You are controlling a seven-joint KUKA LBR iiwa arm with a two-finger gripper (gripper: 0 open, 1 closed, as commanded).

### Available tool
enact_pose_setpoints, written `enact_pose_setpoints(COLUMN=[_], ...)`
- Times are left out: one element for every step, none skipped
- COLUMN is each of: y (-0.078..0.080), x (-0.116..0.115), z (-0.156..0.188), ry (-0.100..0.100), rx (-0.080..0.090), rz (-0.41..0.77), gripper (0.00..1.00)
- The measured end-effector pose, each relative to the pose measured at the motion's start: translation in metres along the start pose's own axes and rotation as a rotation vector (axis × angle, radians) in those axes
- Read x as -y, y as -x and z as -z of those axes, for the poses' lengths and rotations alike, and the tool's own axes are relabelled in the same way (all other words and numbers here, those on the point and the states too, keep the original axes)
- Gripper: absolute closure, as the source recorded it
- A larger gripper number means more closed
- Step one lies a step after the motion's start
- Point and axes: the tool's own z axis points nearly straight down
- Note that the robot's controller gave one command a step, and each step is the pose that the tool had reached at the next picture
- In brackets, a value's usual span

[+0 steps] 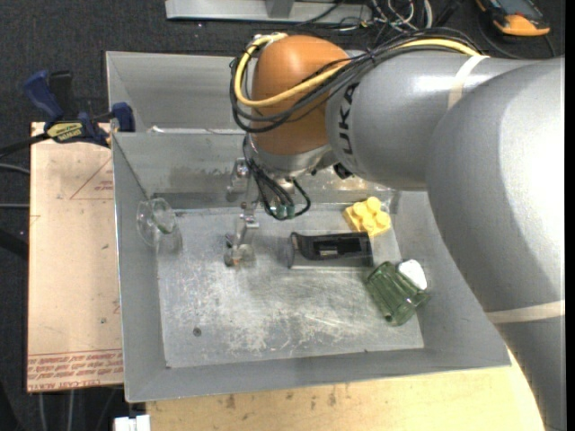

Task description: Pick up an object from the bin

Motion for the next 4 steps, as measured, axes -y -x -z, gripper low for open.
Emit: enact_pose_setpoints(y=[0.002, -0.017, -0.014, -0.023], x=[0.001, 0.022, 0.02, 0.024], z=[0.005, -0.064, -0.057, -0.048], ry=[0.001, 0.001, 0.002, 0.001], rx=[0.008, 0.013, 0.015, 0.007], rz=[-0.002, 0.057, 0.06, -0.025], gripper=[0.0, 0.0, 0.0, 0.0])
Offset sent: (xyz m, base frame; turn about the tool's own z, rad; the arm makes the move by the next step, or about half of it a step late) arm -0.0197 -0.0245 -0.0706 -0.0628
